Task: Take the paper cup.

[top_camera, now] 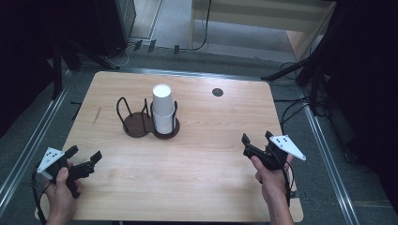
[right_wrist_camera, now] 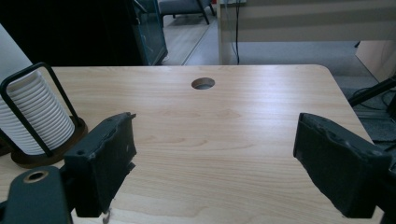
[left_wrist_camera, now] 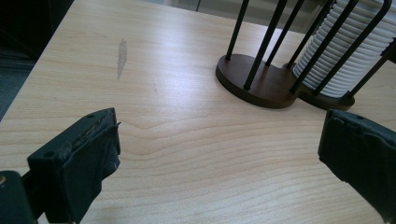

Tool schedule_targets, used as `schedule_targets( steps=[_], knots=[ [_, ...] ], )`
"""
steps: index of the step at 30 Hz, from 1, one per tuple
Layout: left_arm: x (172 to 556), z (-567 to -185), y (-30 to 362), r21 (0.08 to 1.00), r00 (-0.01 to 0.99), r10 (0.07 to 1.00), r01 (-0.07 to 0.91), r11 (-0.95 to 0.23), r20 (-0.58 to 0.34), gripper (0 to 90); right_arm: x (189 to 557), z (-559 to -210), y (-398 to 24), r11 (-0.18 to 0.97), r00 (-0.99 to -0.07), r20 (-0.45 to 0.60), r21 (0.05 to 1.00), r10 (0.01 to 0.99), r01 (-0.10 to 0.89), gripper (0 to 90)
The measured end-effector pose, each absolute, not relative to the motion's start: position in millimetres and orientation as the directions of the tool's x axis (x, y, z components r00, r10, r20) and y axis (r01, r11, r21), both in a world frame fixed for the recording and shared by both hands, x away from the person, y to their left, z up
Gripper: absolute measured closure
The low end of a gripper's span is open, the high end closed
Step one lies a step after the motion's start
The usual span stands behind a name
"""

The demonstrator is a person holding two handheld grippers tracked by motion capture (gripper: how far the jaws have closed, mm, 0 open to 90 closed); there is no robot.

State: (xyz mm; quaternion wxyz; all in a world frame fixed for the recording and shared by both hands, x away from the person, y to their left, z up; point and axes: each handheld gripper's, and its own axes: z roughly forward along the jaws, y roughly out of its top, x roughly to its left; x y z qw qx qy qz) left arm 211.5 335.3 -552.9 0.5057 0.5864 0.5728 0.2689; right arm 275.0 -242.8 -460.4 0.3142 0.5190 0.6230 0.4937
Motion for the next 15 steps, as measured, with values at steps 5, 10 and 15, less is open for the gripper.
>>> schedule_targets(
  steps=[5,10,15],
  knots=[
    [211.4,-552.9,335.4,0.901,0.202,0.943,0.400,0.168,-0.266,0.0,281.1,-457.0,-229.7,-0.012,-0.282,0.114,0.940,0.952,0.342,12.6],
    [211.7,-553.0,335.4,0.901,0.203,0.942,0.398,0.170,-0.267,0.0,286.3,-452.6,-218.4,-0.005,-0.303,0.114,0.941,0.946,0.339,12.6],
    [211.7,-553.0,335.4,0.901,0.203,0.942,0.399,0.171,-0.268,0.0,291.4,-447.7,-207.4,-0.001,-0.321,0.113,0.944,0.940,0.331,12.6]
  ],
)
